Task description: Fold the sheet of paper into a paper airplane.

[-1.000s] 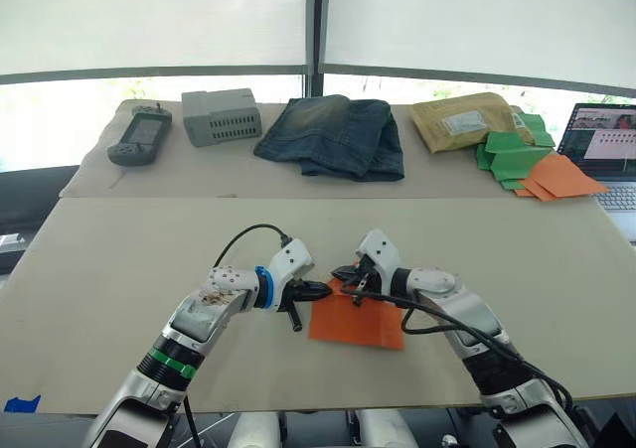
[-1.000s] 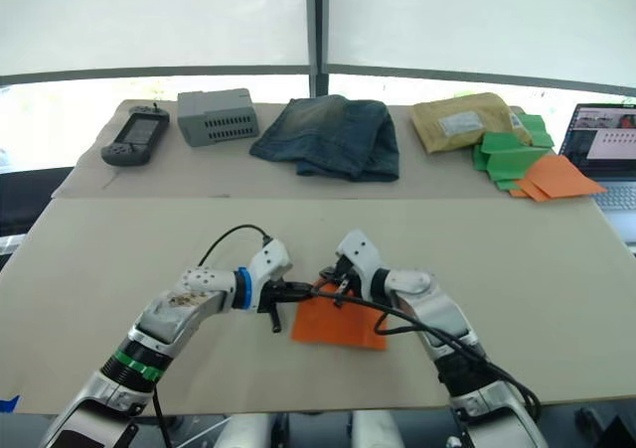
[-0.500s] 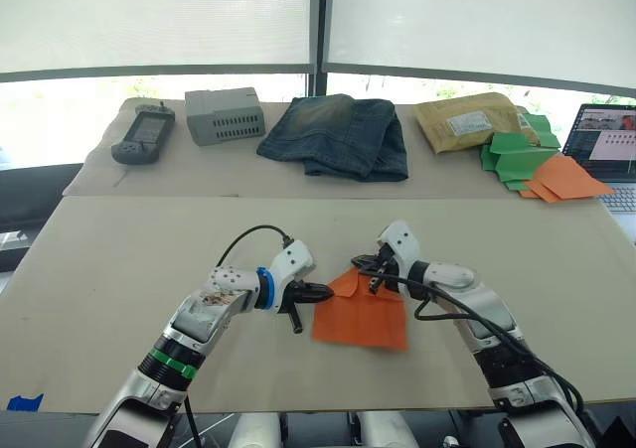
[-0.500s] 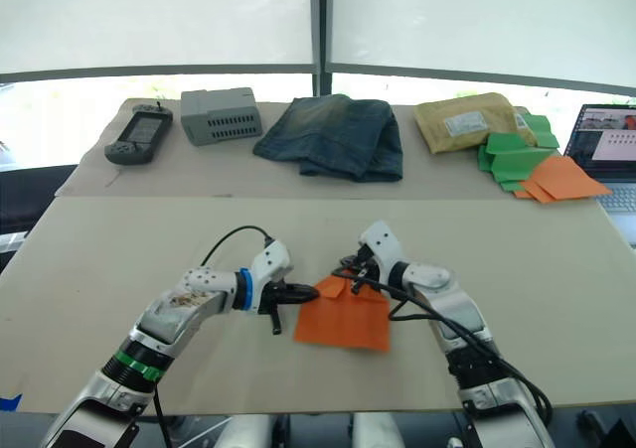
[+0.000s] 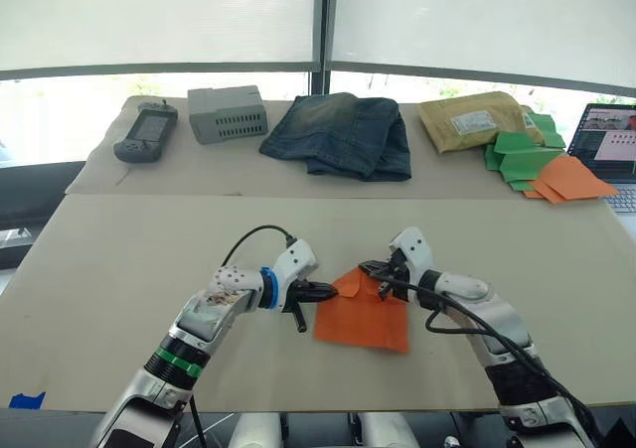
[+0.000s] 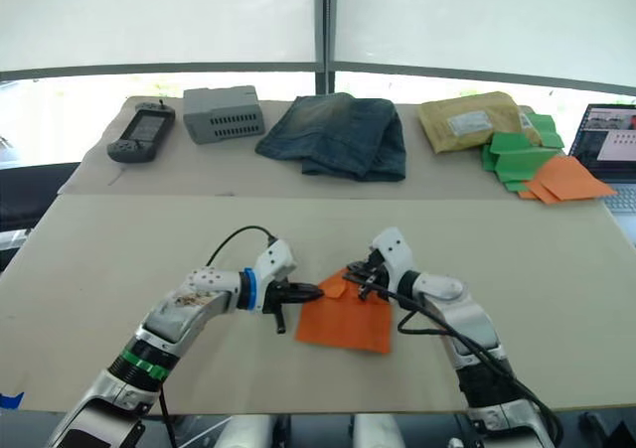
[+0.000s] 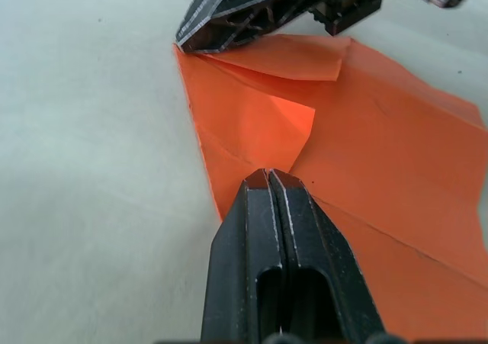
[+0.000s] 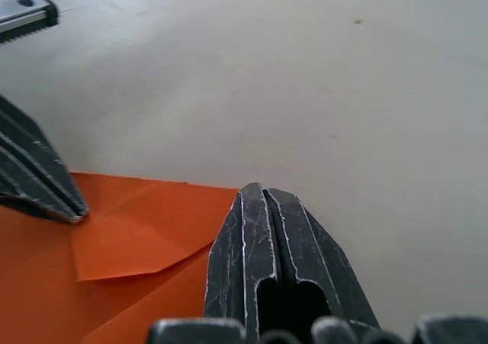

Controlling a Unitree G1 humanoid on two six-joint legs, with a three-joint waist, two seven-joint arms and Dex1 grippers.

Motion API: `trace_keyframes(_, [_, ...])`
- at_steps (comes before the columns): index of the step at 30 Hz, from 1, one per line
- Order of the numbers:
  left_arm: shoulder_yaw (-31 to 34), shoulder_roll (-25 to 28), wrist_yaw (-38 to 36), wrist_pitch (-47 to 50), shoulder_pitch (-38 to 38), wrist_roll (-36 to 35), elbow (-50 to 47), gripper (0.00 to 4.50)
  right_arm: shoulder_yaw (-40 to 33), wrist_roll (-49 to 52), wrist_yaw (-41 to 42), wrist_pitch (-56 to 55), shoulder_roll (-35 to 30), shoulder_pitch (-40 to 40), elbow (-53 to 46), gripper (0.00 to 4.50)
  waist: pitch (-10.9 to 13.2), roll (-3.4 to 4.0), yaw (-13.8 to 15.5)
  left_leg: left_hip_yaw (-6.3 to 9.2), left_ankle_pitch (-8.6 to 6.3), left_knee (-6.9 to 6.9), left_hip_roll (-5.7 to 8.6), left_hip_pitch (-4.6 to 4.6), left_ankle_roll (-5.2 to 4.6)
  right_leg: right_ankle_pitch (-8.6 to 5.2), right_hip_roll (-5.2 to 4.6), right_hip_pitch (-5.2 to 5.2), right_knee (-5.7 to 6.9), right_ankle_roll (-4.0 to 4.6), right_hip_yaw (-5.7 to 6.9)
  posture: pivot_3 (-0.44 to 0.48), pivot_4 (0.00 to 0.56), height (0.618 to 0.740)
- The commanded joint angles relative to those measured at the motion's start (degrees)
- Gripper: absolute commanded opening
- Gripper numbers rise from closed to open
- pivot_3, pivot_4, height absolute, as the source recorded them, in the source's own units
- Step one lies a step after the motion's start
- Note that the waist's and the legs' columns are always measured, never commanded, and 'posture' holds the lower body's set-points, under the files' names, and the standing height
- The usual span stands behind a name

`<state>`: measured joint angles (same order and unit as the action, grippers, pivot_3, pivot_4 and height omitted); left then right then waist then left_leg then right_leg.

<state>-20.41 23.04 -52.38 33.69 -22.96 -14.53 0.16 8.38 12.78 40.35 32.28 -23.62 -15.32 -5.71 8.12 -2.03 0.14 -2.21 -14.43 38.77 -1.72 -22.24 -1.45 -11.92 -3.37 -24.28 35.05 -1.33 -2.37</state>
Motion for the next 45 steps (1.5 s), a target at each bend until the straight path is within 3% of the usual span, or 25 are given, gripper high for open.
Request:
trace_keyframes(1, [-1.9, -1.0, 1.0, 1.6, 0.5, 1.7, 3.1, 0.05, 1.0, -0.6, -0.3, 1.1, -1.1, 1.0, -3.2, 0.00, 0.0, 0.00, 0.2, 0.01, 0.00, 0.00, 0.01, -0.02, 0.00, 0.00, 0.00, -0.01, -0.01, 0.00, 0.00, 0.000, 0.150, 0.722])
trace_keyframes(10, [-2.9, -1.2, 0.1, 1.2, -0.7, 2.6, 4.3, 0.05, 5.2, -0.9, 2.0, 2.8, -4.0, 5.8, -7.9, 0.00, 0.0, 0.00, 0.5, 0.02, 0.00, 0.01, 0.03, -0.02, 0.00, -0.02, -0.01, 0.01, -0.04, -0.04, 0.01, 0.000, 0.150, 0.722])
trace_keyframes(20, [-3.6, -1.0, 0.1, 0.6, -0.7, 3.9, 4.5, 0.05, 4.5, 0.8, 4.5, 3.6, -8.0, 7.5, -9.8, 0.00, 0.0, -0.01, 0.5, 0.04, 0.00, 0.02, 0.03, 0.01, 0.00, -0.04, -0.02, 0.05, -0.06, -0.05, 0.03, 0.000, 0.150, 0.722])
trace_keyframes(24, [-0.3, -4.6, 0.4, 1.4, -2.4, 0.0, 3.1, 0.05, 3.5, 2.3, 4.0, 3.5, -7.1, 6.6, -10.1, 0.00, 0.0, -0.06, 0.5, 0.04, 0.00, 0.04, 0.04, -0.04, 0.00, -0.04, -0.03, 0.02, -0.07, -0.05, 0.03, 0.000, 0.150, 0.722])
trace_keyframes(30, [-2.9, -5.3, -0.4, 2.3, -5.5, 2.5, 4.5, 0.05, -1.7, 8.0, 4.2, 6.9, -7.0, 5.1, -13.7, 0.00, 0.1, -0.07, 0.4, 0.04, 0.00, 0.01, 0.05, -0.29, 0.00, 0.03, 0.05, -0.23, -0.05, -0.16, 0.03, 0.000, 0.150, 0.722])
trace_keyframes(36, [-5.4, -3.9, -0.7, 1.2, -5.2, 5.2, 6.9, 0.05, -13.1, 18.2, 4.0, 14.8, -9.7, 4.2, -20.1, 0.00, 0.2, -0.01, 0.5, 0.07, -0.04, 0.01, 0.06, -0.46, -0.05, 0.18, 0.04, -0.35, -0.07, -0.46, 0.02, 0.000, 0.150, 0.722])
trace_keyframes(41, [-5.9, -4.6, -1.2, 0.4, -5.6, 5.3, 8.1, 0.05, -17.1, 16.2, 4.5, 16.0, -18.9, 11.5, -20.9, 0.00, 0.2, -0.02, 0.6, 0.11, -0.06, 0.01, 0.08, -0.50, -0.08, -0.01, -0.01, -0.33, -0.12, -0.27, 0.11, 0.000, 0.150, 0.722])
trace_keyframes(45, [-6.0, -5.5, -1.4, -0.4, -6.4, 5.6, 9.7, 0.05, -17.2, 13.7, 5.1, 13.4, -22.2, 18.2, -19.2, 0.00, 0.2, -0.01, 0.6, 0.08, -0.08, 0.03, 0.11, -0.48, -0.13, -0.07, -0.02, -0.31, -0.08, -0.21, 0.05, 0.000, 0.150, 0.722])
